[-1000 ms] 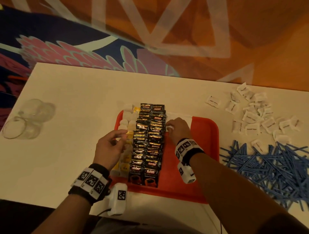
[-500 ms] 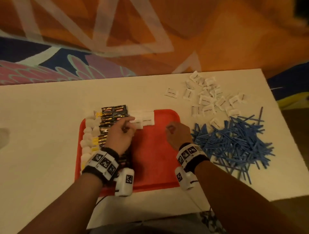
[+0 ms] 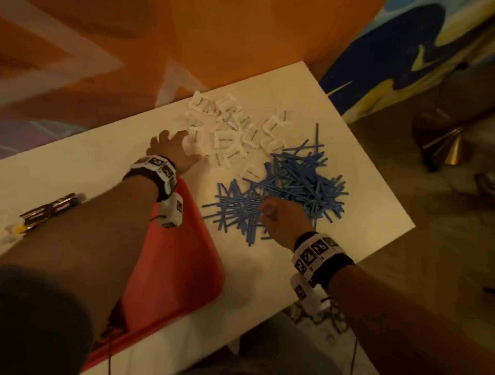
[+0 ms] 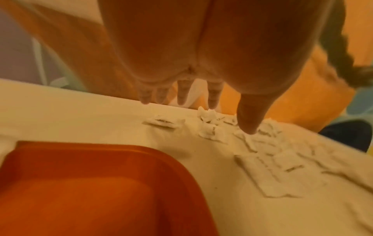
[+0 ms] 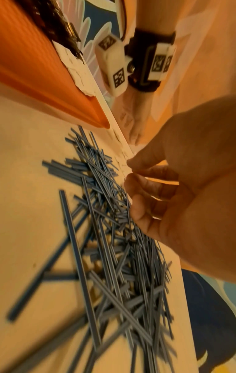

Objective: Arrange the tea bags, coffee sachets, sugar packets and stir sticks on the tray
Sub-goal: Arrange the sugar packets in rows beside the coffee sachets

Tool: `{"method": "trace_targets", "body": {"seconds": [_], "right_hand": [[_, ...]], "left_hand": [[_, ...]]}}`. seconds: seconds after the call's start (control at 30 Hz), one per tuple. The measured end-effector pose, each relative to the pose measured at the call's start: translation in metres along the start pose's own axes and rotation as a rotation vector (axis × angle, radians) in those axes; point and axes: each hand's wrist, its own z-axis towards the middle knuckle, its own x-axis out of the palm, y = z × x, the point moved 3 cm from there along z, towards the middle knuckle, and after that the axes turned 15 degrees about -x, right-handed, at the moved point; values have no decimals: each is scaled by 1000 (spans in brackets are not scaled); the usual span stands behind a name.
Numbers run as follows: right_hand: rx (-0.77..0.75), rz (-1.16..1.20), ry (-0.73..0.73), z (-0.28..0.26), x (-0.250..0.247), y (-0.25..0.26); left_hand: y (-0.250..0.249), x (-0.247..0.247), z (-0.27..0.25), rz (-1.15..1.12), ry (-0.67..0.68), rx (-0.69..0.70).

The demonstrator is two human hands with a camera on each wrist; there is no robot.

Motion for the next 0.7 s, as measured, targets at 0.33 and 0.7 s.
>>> {"method": "trace_targets", "body": {"seconds": [0.33,0.7], "right_hand": [[-18,21,11,-3,-14,-37],[6,112,-17,-8,-8,-37]], "left_hand": [[-76,38,-5,151,1,224],[-89,55,-25,-11,-105,259]]}}
